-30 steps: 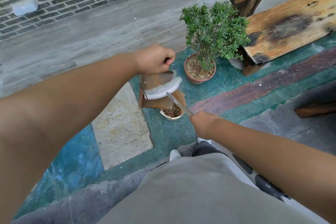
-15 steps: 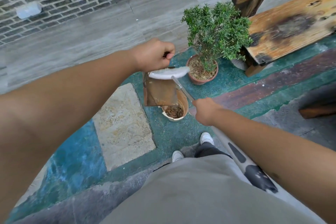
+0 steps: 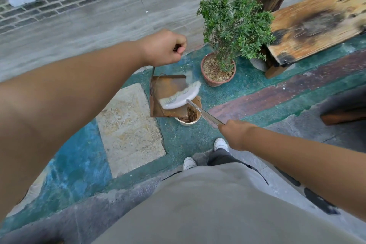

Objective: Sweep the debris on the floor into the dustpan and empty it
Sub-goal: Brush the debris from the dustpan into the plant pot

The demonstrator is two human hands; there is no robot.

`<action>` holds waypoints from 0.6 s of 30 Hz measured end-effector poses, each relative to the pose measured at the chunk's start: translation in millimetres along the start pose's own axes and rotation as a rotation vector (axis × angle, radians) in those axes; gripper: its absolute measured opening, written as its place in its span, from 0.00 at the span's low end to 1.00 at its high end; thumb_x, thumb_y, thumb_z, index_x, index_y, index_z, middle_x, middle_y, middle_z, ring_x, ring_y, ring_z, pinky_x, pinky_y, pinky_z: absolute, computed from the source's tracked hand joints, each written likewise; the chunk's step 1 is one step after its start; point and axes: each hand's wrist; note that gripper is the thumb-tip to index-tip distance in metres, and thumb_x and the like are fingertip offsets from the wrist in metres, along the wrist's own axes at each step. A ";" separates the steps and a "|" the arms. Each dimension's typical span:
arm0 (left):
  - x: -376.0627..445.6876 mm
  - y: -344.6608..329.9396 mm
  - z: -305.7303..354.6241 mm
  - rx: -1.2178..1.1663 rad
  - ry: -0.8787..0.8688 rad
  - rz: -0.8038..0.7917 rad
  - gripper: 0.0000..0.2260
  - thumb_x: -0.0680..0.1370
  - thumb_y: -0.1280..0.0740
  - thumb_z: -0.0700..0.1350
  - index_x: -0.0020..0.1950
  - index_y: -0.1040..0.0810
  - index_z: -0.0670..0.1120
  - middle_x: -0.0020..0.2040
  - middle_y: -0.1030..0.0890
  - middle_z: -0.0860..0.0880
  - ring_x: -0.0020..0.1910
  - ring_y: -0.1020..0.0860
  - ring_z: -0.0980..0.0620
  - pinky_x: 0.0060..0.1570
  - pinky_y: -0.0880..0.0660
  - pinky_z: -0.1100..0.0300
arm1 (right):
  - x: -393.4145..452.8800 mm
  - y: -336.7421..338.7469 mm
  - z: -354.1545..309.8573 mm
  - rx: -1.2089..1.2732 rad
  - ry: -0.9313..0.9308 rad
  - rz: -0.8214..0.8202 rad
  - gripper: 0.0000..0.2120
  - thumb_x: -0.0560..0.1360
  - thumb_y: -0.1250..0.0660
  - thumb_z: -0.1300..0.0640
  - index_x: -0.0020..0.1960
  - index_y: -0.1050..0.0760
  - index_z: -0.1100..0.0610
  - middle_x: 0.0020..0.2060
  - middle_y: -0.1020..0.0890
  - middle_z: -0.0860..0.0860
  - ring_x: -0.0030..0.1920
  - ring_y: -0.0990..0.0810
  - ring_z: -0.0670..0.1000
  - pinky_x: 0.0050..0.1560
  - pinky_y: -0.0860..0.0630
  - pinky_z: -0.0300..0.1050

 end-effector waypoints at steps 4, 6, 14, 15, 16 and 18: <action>0.8 5.9 -6.9 -0.010 0.031 0.040 0.06 0.73 0.36 0.35 0.41 0.28 0.45 0.39 0.23 0.45 0.38 0.28 0.47 0.40 0.34 0.61 | -5.4 -13.1 13.7 -0.036 -0.010 -0.027 0.17 0.75 0.40 0.66 0.63 0.30 0.61 0.54 0.22 0.58 0.53 0.19 0.60 0.41 0.27 0.49; 0.6 7.7 -8.3 -0.002 0.028 0.040 0.06 0.73 0.36 0.35 0.41 0.28 0.45 0.39 0.23 0.45 0.38 0.28 0.46 0.40 0.34 0.61 | -7.0 -18.8 21.2 -0.033 -0.031 -0.026 0.18 0.74 0.39 0.66 0.64 0.30 0.60 0.54 0.22 0.58 0.53 0.19 0.60 0.42 0.26 0.50; 1.0 10.8 -5.0 0.063 -0.018 -0.003 0.06 0.73 0.37 0.35 0.39 0.29 0.45 0.35 0.26 0.45 0.36 0.30 0.45 0.38 0.33 0.58 | -13.5 -25.0 43.8 -0.005 -0.093 -0.035 0.18 0.76 0.43 0.66 0.65 0.29 0.60 0.55 0.22 0.58 0.54 0.20 0.60 0.44 0.25 0.49; 0.7 11.0 -5.3 0.066 -0.022 -0.002 0.06 0.73 0.37 0.35 0.39 0.29 0.45 0.35 0.27 0.45 0.35 0.31 0.45 0.38 0.33 0.58 | -14.6 -25.2 44.8 0.012 -0.101 -0.039 0.18 0.76 0.44 0.65 0.65 0.29 0.59 0.54 0.22 0.58 0.53 0.20 0.59 0.43 0.26 0.48; 0.3 11.2 -5.4 0.071 -0.026 0.000 0.06 0.73 0.37 0.35 0.39 0.29 0.45 0.34 0.27 0.46 0.35 0.31 0.45 0.37 0.34 0.59 | -15.7 -24.4 45.2 0.034 -0.113 -0.039 0.18 0.76 0.44 0.65 0.65 0.29 0.59 0.54 0.23 0.58 0.53 0.20 0.59 0.42 0.26 0.47; -0.6 12.0 -5.2 0.085 -0.037 0.002 0.06 0.73 0.37 0.35 0.40 0.29 0.45 0.33 0.27 0.46 0.34 0.31 0.46 0.36 0.35 0.60 | -16.9 -19.2 43.8 0.105 -0.141 -0.017 0.20 0.75 0.43 0.64 0.66 0.30 0.58 0.52 0.23 0.59 0.51 0.20 0.59 0.40 0.26 0.46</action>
Point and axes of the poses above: each hand's wrist, its own x-axis towards the middle knuckle, its own y-axis out of the back of the hand, z = x × y
